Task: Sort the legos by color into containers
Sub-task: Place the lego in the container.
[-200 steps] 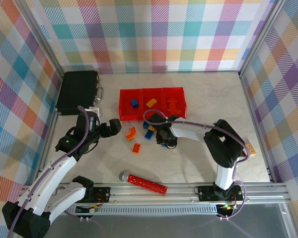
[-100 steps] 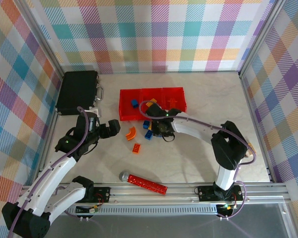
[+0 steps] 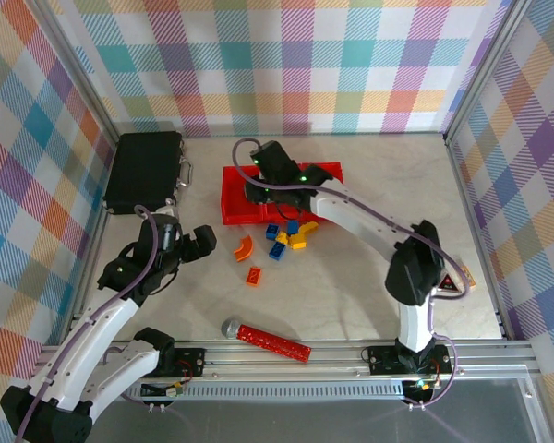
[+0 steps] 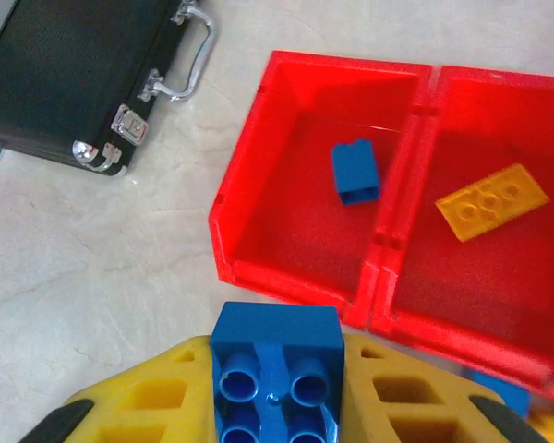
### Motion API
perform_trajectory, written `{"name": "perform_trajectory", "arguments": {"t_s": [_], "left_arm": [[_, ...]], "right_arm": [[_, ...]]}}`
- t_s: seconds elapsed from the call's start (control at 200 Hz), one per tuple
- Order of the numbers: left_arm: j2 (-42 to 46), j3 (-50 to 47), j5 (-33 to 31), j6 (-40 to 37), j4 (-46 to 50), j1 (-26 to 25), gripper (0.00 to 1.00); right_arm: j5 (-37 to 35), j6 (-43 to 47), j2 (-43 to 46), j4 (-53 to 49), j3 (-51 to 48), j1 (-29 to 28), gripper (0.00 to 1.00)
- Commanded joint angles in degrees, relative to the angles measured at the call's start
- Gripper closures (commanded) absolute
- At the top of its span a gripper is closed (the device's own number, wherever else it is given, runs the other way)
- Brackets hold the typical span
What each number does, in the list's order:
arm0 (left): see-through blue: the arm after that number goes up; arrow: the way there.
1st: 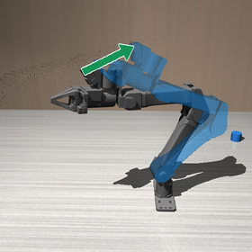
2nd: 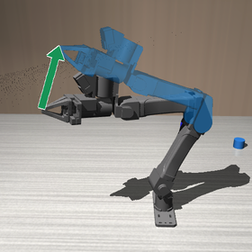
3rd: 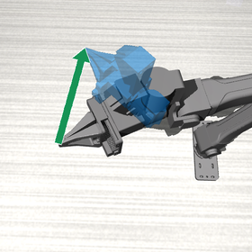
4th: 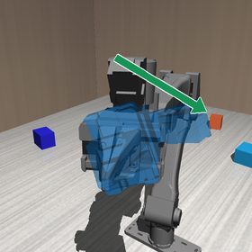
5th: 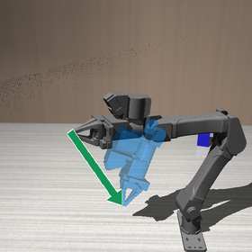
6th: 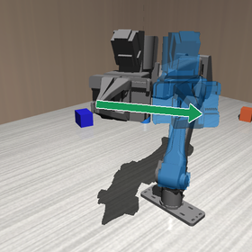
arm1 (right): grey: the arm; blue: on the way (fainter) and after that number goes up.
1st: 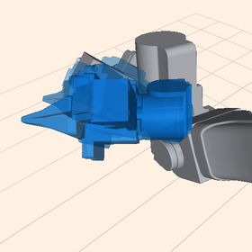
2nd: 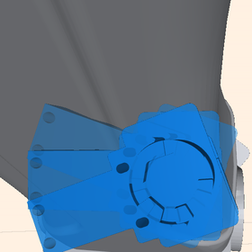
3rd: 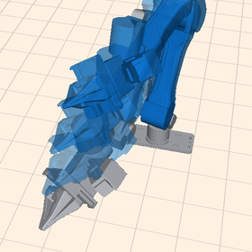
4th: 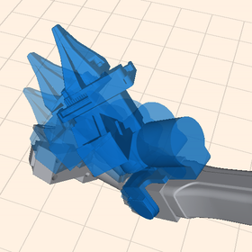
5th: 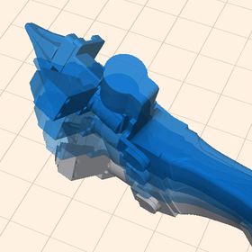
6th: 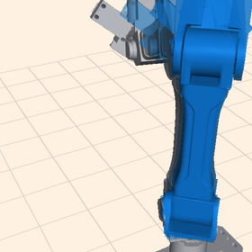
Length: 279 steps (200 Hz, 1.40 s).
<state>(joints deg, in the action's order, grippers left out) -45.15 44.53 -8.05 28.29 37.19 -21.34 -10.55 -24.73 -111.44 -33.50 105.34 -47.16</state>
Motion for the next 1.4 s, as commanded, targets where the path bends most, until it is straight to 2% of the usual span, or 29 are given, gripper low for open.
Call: {"name": "perform_trajectory", "arguments": {"t_s": [0.0,0.355,0.605,0.745,0.79,0.9,1.225,1.33,1.39], "left_arm": [[2.55,-1.46,-0.30,2.78,1.97,-0.37,0.00],[6.31,-2.93,0.96,6.08,5.74,-0.45,0.00],[9.27,-4.78,1.06,8.21,7.41,-0.52,0.00],[10.71,-5.51,1.43,8.62,7.22,-0.54,0.00],[10.78,-5.61,1.50,8.54,7.12,-0.54,0.00],[10.44,-5.85,1.96,8.36,6.16,-0.54,0.00],[3.07,-8.14,5.20,7.01,-3.16,-0.56,0.00],[-0.51,-7.74,6.09,6.30,-6.57,-1.06,0.00],[-2.60,-7.31,6.31,5.99,-8.36,-1.48,0.00]], "right_arm": [[3.93,4.61,-6.41,0.30,5.31,0.66,0.75],[5.53,9.55,-23.26,-2.28,20.45,0.75,0.75],[1.94,11.58,-27.95,-3.28,24.69,0.75,0.73],[0.99,12.84,-29.35,-4.98,27.43,0.75,0.58],[0.62,12.86,-29.17,-5.41,27.72,0.75,0.51],[-0.15,12.78,-27.58,-6.30,27.64,0.75,0.42],[-3.73,12.82,-17.98,-12.00,27.95,0.75,0.30],[-5.61,11.47,-12.42,-13.64,24.29,0.82,0.25],[-6.17,10.31,-8.27,-12.39,18.81,0.90,0.21]]}}
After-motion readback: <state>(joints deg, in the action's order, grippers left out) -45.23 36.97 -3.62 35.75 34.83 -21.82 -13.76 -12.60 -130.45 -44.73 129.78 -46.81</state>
